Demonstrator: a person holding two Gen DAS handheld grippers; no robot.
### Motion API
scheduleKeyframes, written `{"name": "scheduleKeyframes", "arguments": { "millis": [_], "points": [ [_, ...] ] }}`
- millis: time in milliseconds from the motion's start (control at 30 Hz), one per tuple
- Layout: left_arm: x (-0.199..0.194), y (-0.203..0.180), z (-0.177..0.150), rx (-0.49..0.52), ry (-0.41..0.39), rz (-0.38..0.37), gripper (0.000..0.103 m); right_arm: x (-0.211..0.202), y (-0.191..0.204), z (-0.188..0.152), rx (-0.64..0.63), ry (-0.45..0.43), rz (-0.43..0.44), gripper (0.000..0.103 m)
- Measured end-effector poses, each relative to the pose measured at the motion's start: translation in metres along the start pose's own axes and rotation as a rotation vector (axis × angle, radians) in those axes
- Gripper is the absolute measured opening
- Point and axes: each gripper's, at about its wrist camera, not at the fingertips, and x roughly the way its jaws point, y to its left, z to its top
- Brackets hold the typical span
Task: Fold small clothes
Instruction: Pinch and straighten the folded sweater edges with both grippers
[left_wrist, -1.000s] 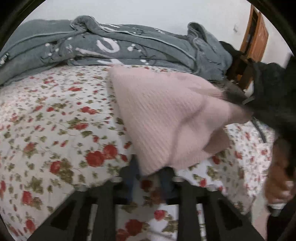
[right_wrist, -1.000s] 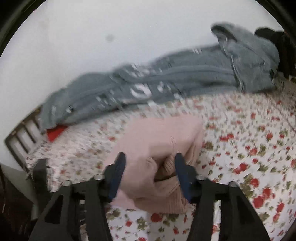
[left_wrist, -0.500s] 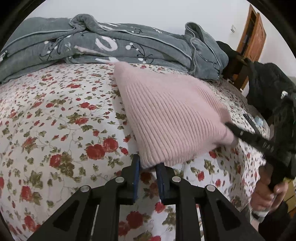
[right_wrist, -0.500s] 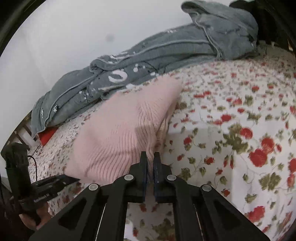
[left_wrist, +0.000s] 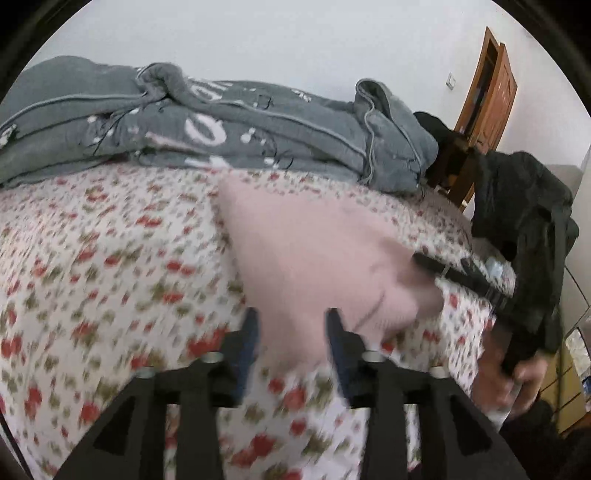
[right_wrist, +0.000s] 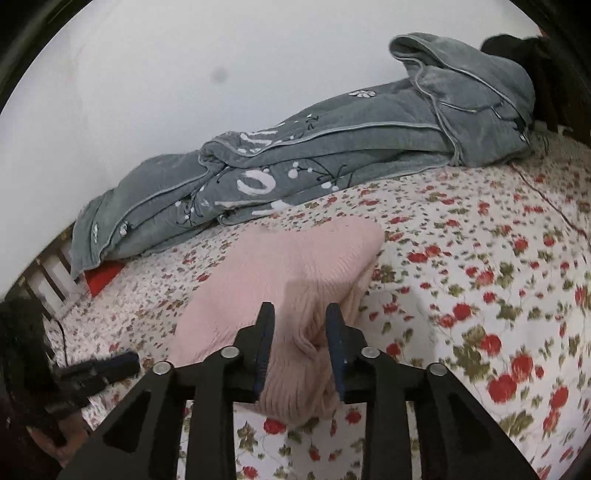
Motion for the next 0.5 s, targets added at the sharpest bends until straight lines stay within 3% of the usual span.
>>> {"name": "scheduleKeyframes", "arguments": {
  "millis": [100,167,333,433,500],
  "points": [
    [0.02,-0.017,0.017,0.023,-0.011,-0.014,0.055,0.015,-0.002,-0.006,-0.031,0.035,-0.067,0.029],
    [0.04,-0.026,0.021,0.045,0.013,0.03,0.055,0.021,-0.012,-0.011,-0.016,0.035,-0.078,0.029],
    [0.071,-0.023,-0.008,0.103,0.091,0.135,0.059,0.029,-0.019,-0.022,-0.032,0.054,-0.095,0.028],
    [0.067,-0.008,-0.016,0.042,0.117,0.065,0.061,0.029,-0.02,-0.024,-0.041,0.07,-0.095,0.029],
    [0.062,0.002,-0.012,-0.011,0.121,0.026,0.061,0.026,-0.02,-0.019,-0.047,0.08,-0.097,0.041]
  ]
}}
